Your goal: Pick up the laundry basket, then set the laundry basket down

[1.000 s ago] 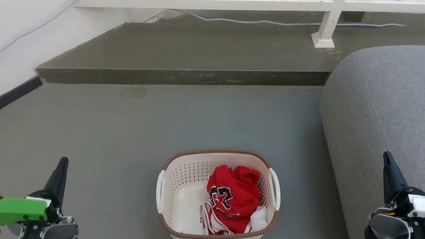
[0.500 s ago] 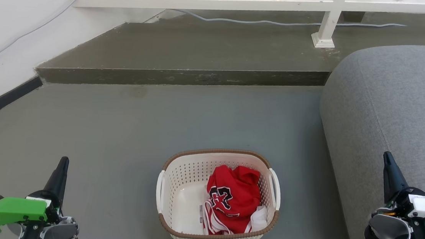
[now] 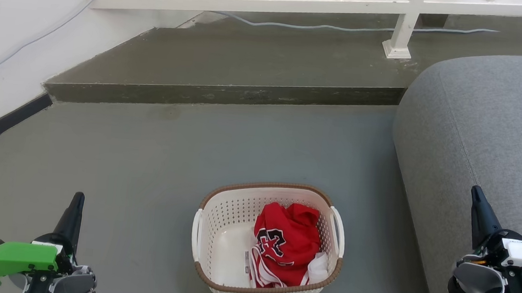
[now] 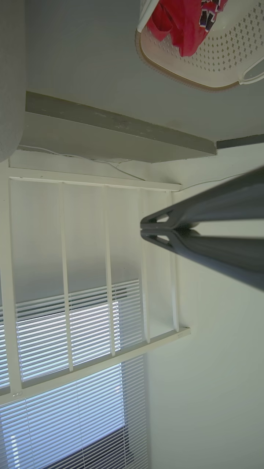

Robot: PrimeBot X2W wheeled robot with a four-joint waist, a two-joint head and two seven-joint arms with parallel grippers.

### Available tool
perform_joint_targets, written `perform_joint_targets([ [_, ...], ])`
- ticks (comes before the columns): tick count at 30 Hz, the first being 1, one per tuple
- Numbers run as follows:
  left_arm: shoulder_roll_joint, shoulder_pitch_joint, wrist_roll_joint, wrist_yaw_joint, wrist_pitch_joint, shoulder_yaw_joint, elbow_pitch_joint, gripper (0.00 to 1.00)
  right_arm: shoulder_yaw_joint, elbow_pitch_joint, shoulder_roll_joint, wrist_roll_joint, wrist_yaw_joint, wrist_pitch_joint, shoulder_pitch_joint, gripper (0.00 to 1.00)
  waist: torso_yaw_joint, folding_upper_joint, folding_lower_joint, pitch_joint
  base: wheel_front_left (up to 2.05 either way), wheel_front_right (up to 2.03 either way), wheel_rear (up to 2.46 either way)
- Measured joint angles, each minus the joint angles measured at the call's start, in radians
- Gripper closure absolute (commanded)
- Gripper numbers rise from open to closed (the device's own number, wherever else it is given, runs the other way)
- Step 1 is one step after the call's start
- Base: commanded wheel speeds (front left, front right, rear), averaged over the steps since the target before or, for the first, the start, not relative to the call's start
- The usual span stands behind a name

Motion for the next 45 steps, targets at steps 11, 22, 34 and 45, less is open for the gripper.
perform_joint_targets([
  [11,0.0,0.0,0.0,0.0,0.0,0.001,0.001,1.0,-0.001,0.0,0.0,0.0,0.0,0.001,0.0,1.0,0.0,0.0,0.0,0.0,0.0,0.0,0.0],
  [22,0.0,0.0,0.0,0.0,0.0,0.002,0.001,1.0,-0.001,-0.001,0.0,0.0,0.0,0.001,0.0,1.0,0.0,0.0,0.0,0.0,0.0,0.0,0.0],
  [34,0.0,0.0,0.0,0.0,0.0,0.002,0.001,1.0,-0.002,-0.001,0.0,0.0,0.0,0.001,0.0,1.0,0.0,0.0,0.0,0.0,0.0,0.0,0.0],
  [45,0.0,0.0,0.0,0.0,0.0,0.003,0.0,1.0,-0.003,-0.002,0.001,0.0,0.0,0.001,0.0,1.0,0.0,0.0,0.0,0.0,0.0,0.0,0.0],
])
